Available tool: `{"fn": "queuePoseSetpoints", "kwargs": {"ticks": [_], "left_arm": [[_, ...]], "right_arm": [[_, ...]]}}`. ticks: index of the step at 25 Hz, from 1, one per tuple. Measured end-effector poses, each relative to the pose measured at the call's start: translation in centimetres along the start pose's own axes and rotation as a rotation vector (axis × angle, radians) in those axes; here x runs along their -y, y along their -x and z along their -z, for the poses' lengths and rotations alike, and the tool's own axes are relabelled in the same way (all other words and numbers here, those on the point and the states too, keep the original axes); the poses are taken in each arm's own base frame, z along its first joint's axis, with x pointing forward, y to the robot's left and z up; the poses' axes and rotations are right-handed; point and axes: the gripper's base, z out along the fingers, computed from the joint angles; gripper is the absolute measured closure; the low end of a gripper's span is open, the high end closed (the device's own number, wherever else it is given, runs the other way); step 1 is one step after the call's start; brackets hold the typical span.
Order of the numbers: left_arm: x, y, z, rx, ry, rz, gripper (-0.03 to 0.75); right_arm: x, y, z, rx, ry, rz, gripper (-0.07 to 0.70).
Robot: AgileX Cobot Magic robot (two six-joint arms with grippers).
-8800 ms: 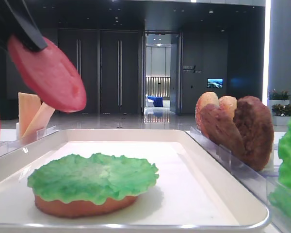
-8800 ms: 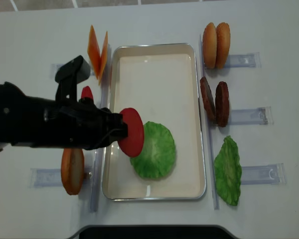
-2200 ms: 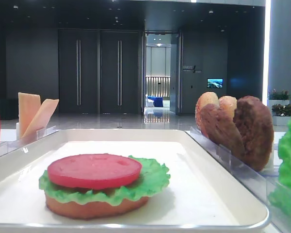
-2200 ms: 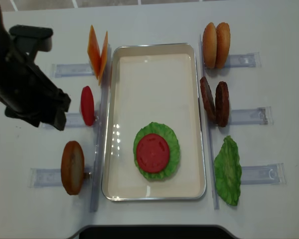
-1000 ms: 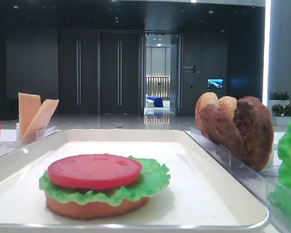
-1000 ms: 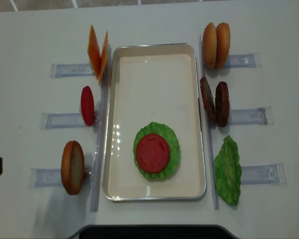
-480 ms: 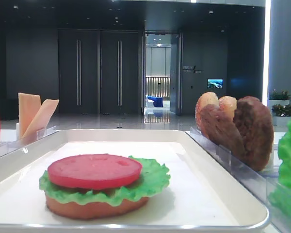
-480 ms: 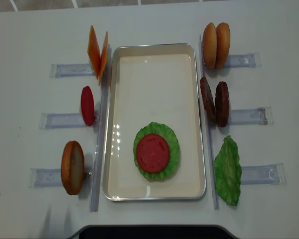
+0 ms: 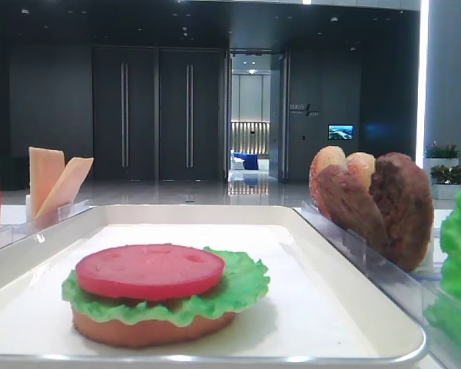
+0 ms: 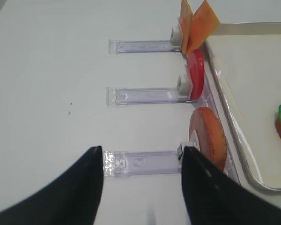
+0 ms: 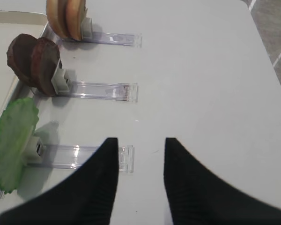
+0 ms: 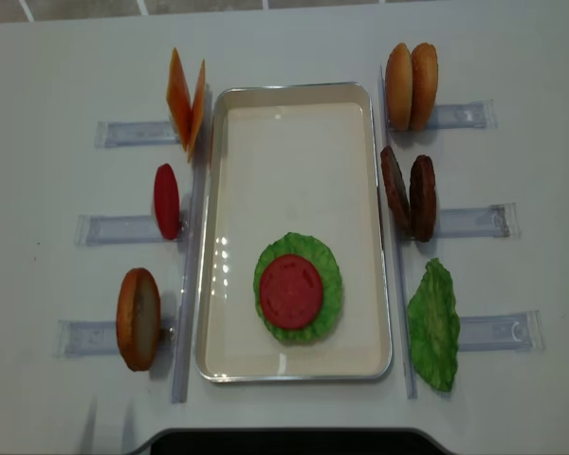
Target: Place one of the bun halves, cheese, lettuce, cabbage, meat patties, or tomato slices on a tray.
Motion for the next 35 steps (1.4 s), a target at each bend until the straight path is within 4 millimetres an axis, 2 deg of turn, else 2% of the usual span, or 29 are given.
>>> {"fn": "queuePoseSetpoints", "kwargs": {"ticks": [35], "left_arm": [[-0.21, -0.28, -0.26, -0.018, 0.026, -0.014, 0.307]], "right_arm": [[0.00, 0.00, 0.00, 0.000, 0.000, -0.001, 0.397]]}}
